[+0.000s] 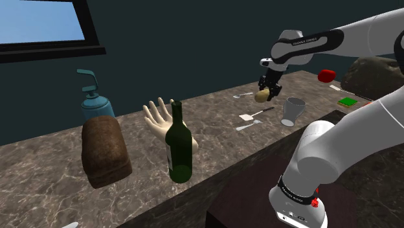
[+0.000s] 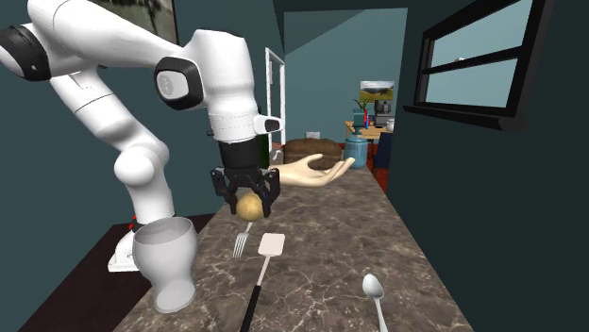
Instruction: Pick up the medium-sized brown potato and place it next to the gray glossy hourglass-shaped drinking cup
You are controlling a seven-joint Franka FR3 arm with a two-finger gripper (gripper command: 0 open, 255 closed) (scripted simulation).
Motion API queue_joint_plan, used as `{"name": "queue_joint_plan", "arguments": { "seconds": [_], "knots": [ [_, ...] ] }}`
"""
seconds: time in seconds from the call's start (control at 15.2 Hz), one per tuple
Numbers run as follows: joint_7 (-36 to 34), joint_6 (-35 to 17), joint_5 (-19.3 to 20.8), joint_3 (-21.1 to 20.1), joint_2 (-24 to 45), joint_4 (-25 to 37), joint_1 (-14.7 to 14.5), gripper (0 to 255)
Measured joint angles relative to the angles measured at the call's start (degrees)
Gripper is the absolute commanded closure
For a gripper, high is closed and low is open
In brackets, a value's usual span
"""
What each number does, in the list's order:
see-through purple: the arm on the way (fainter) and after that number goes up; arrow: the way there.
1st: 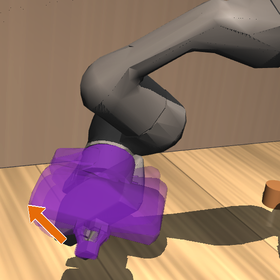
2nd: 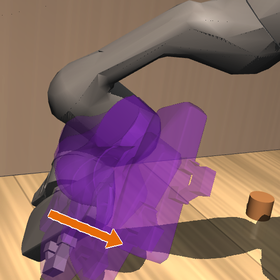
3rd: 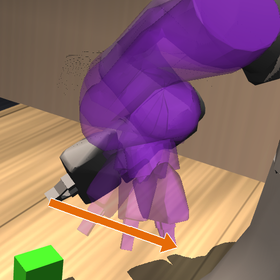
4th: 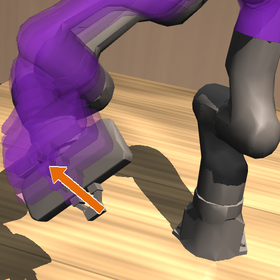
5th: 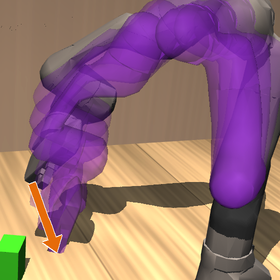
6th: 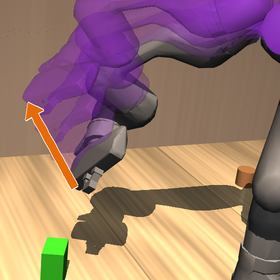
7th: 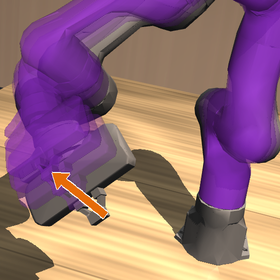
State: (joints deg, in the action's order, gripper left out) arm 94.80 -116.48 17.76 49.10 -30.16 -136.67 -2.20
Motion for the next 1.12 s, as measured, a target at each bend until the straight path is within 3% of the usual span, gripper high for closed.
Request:
{"name": "queue_joint_plan", "arguments": {
  "seconds": [1.12],
  "knots": [
    [3.5, -15.0, -1.3, 8.5, 7.6, -7.6, -3.8, 255]
  ]
}}
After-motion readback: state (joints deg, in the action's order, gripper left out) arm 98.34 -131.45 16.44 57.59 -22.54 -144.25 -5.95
